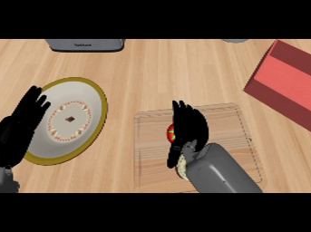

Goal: Pick the tomato from the cutting board and place it in the cardboard box

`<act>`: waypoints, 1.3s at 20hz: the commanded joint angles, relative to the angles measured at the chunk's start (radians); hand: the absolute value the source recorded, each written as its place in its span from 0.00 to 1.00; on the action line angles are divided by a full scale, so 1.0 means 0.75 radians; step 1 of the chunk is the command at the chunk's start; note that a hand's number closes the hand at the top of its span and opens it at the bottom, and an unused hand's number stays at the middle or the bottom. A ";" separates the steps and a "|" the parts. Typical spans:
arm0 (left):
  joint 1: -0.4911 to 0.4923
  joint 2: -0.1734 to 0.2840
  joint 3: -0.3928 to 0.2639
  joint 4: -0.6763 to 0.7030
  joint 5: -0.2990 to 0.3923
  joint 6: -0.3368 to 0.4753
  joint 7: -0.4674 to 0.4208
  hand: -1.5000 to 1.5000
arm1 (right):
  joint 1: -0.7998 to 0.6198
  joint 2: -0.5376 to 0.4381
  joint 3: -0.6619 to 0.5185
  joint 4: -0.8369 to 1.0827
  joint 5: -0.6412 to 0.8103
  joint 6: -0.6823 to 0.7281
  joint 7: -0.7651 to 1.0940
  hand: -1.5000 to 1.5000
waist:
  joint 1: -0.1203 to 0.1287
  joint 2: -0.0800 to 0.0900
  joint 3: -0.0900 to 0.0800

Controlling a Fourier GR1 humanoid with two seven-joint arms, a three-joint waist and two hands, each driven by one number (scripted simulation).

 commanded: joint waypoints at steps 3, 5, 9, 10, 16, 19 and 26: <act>0.007 -0.005 0.042 -0.020 0.013 -0.030 0.041 0.50 | -0.065 0.013 -0.089 0.121 0.041 0.000 0.024 0.00 | 0.001 0.000 0.000; 0.080 -0.016 0.020 -0.207 0.013 -0.006 0.137 0.50 | -0.039 0.013 -0.027 0.080 0.033 -0.038 0.053 1.00 | 0.005 -0.002 0.000; -0.013 -0.081 -0.008 -0.113 -0.078 0.057 0.121 0.50 | 0.090 -0.044 -0.004 -0.032 0.137 -0.015 -0.095 1.00 | -0.007 -0.001 0.000; 0.034 -0.038 0.071 -0.064 -0.008 -0.053 0.058 0.50 | -0.074 0.013 -0.024 0.128 0.106 -0.080 -0.088 1.00 | 0.004 0.001 0.000; -0.040 -0.096 0.021 -0.022 -0.090 -0.031 0.065 0.50 | -0.117 0.014 -0.024 0.249 0.112 -0.117 -0.174 1.00 | 0.003 0.002 0.000; -0.013 -0.077 0.078 0.008 -0.070 -0.063 0.026 0.50 | 0.068 -0.087 0.008 -0.069 0.142 0.043 -0.219 1.00 | -0.010 -0.002 0.000; 0.060 -0.071 0.074 -0.050 -0.063 -0.065 0.033 0.50 | 0.281 -0.696 0.019 -0.342 -0.020 0.152 -0.975 1.00 | -0.041 -0.011 0.001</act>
